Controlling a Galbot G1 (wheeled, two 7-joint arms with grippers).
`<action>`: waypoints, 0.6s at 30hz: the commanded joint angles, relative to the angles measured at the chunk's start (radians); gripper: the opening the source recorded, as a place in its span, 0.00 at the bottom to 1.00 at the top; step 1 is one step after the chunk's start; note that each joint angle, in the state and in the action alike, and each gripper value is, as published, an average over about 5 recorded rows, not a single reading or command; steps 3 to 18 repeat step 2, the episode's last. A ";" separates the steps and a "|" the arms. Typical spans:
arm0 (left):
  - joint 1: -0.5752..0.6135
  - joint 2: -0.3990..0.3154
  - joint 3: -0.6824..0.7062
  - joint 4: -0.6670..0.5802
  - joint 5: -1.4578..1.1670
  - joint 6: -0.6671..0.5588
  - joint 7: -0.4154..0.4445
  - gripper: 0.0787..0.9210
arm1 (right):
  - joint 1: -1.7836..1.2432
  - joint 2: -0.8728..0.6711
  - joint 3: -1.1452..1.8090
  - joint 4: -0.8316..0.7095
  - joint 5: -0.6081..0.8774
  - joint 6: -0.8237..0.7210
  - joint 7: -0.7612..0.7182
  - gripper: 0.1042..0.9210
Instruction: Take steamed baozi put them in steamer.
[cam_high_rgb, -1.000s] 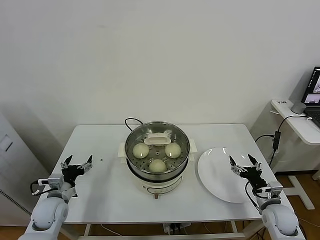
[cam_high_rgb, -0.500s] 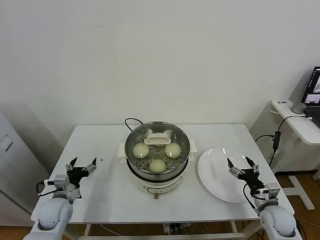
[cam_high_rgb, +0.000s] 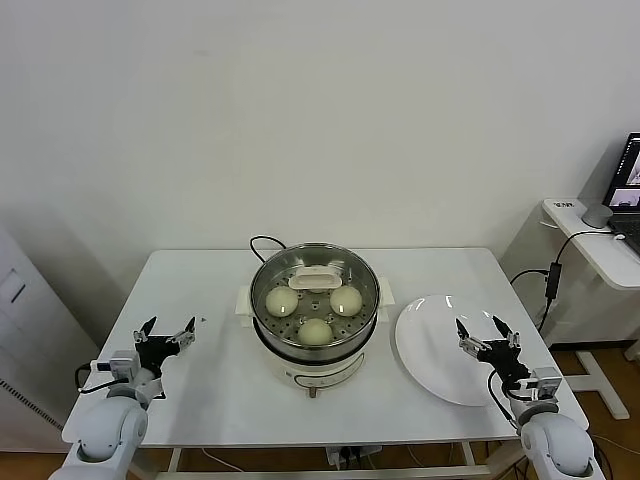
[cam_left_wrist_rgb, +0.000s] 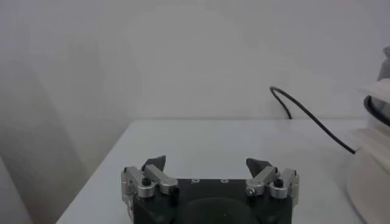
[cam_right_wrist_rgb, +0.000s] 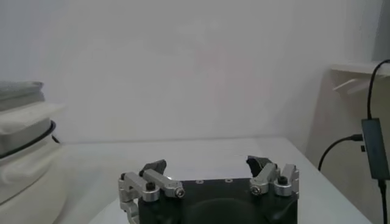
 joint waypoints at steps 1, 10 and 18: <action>0.007 -0.001 0.002 -0.014 0.001 0.005 -0.001 0.88 | -0.002 0.006 0.002 0.003 -0.008 -0.001 0.000 0.88; 0.008 -0.001 0.002 -0.015 0.001 0.005 -0.001 0.88 | -0.003 0.007 0.002 0.003 -0.008 -0.001 -0.001 0.88; 0.008 -0.001 0.002 -0.015 0.001 0.005 -0.001 0.88 | -0.003 0.007 0.002 0.003 -0.008 -0.001 -0.001 0.88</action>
